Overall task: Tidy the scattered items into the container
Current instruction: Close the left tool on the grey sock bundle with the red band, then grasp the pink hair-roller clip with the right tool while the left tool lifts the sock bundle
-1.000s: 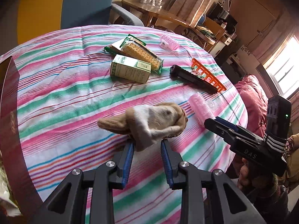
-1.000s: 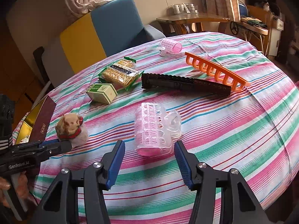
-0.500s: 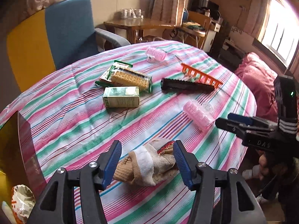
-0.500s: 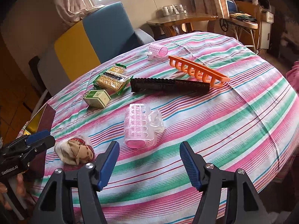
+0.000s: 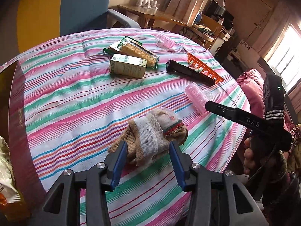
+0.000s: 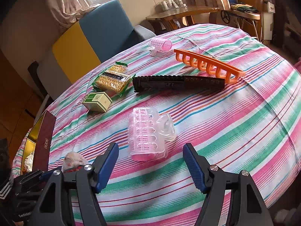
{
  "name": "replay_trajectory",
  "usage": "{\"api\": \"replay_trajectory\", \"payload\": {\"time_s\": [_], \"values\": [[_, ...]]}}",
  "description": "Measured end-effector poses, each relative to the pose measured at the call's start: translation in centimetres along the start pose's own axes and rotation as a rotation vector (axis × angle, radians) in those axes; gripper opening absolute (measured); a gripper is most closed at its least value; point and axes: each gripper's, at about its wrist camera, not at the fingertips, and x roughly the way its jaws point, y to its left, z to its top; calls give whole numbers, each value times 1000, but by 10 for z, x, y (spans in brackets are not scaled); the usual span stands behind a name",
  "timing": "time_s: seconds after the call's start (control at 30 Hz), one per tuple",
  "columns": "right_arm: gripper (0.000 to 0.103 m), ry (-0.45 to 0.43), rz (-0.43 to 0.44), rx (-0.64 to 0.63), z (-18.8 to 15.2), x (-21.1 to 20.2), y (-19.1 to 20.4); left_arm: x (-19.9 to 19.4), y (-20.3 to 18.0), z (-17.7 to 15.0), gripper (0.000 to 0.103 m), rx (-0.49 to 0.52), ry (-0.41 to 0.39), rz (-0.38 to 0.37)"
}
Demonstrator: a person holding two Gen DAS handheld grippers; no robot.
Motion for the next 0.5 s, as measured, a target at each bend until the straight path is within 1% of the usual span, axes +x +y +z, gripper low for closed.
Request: {"api": "replay_trajectory", "payload": {"time_s": [0.1,0.13,0.23,0.37,0.5], "values": [[73,2,4,29,-5,-6,-9,-10,7,-4,56,-28,-19,-14],[73,0,11,40,-7,-8,-11,-9,6,-2,59,-9,-20,-13],[76,-6,14,45,-8,-12,-14,-2,0,3,61,65,-5,0],[77,-16,-17,-10,-2,-9,-5,12,-9,8,61,154,17,18],[78,-6,-26,-66,7,5,7,23,-10,13,62,164,31,0]]}}
